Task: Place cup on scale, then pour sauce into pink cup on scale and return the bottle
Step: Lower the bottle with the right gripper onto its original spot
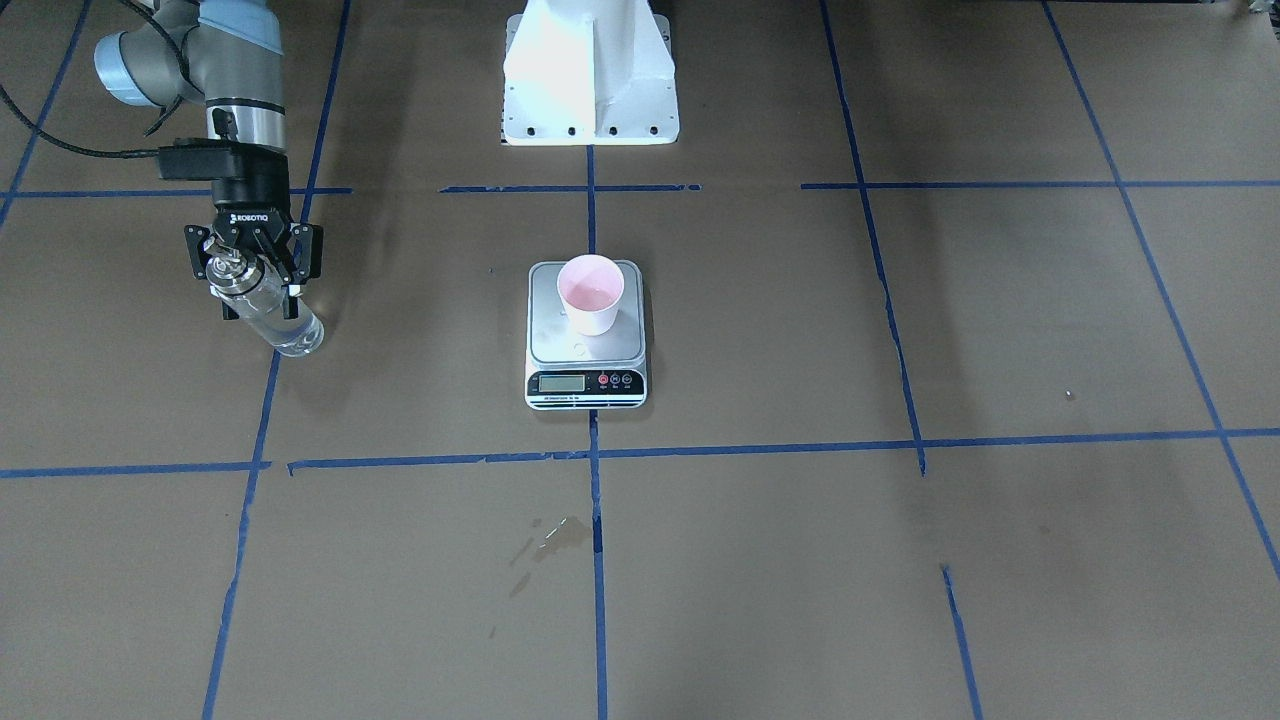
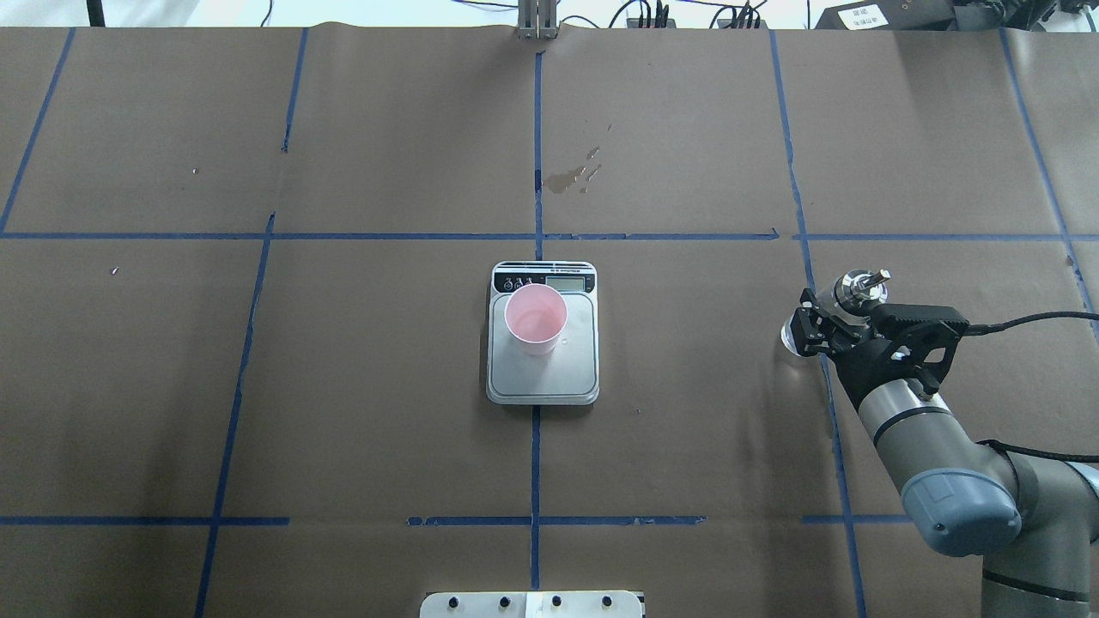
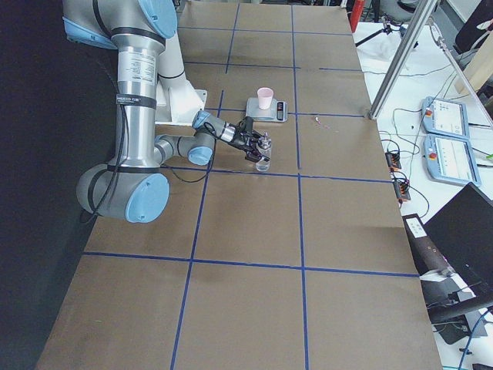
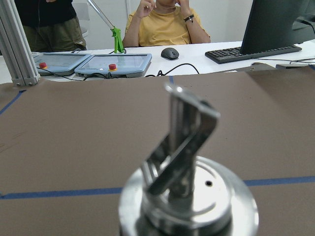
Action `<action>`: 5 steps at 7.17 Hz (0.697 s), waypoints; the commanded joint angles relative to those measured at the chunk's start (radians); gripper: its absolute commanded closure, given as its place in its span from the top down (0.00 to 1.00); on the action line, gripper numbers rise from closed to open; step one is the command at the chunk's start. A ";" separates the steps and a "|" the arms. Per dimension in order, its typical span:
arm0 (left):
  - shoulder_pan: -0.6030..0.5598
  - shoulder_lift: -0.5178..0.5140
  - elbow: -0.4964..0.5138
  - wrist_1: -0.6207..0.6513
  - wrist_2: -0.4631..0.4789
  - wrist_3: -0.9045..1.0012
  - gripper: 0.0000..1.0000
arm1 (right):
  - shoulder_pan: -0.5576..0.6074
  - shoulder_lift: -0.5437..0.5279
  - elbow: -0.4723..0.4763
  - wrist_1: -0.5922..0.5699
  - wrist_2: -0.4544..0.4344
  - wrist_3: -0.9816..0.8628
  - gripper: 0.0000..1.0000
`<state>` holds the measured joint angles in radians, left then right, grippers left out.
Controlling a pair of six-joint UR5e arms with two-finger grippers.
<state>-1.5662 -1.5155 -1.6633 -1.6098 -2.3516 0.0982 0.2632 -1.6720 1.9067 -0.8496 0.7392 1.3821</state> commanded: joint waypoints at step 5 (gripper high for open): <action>0.000 0.000 0.000 0.001 0.000 0.000 1.00 | -0.013 0.000 -0.005 -0.022 -0.020 0.000 0.68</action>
<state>-1.5662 -1.5156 -1.6628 -1.6096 -2.3516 0.0982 0.2521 -1.6720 1.9046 -0.8705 0.7218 1.3821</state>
